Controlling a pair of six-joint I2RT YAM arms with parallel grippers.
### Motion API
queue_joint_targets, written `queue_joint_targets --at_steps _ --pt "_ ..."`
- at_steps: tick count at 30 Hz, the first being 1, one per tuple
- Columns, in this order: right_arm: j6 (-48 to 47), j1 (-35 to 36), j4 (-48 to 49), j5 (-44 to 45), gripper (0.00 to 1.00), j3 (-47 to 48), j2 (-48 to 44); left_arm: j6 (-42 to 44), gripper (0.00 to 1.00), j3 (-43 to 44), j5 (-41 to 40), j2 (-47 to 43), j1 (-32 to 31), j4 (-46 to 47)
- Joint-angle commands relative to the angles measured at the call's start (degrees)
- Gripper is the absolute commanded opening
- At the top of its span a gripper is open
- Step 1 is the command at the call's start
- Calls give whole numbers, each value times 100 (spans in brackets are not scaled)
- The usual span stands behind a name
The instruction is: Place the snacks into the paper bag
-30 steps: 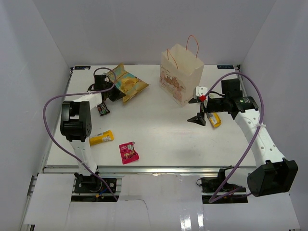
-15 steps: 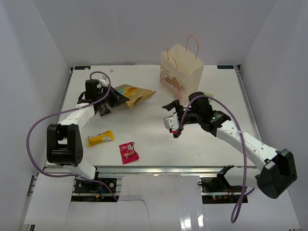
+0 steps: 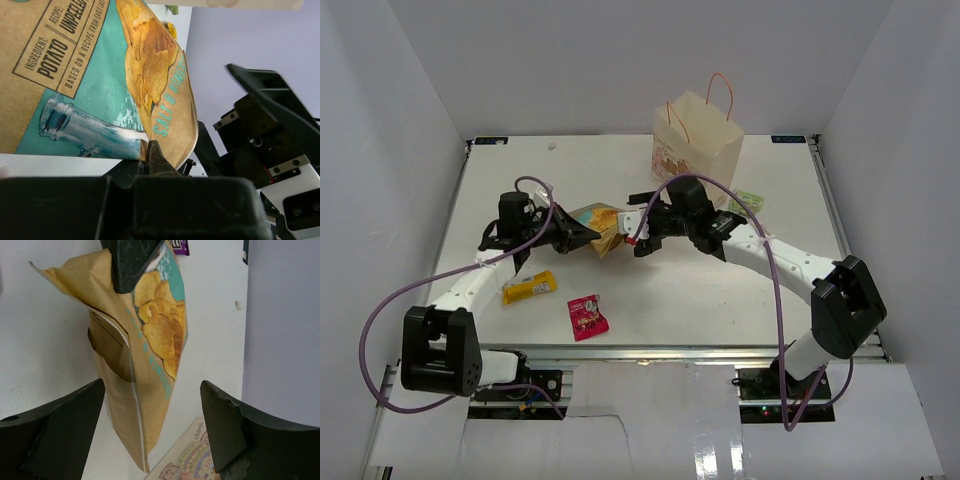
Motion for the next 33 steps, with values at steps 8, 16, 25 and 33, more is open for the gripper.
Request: queue_joint_targets --at_steps 8,16,25,33 --pt "287 158 -1529 -158 44 1127 788 -288 0 -20 425 -581 -7 323" --pt "595 141 -1751 -587 8 1471 350 387 52 866 320 -722 89 -255" --pt "1974 -96 -1487 -958 8 2270 -442 2418 90 3152 -1893 -1248 354 -2172" --pt "3405 -676 -793 -949 8 3623 -425 2507 98 2390 -2669 -2215 362 -2041"
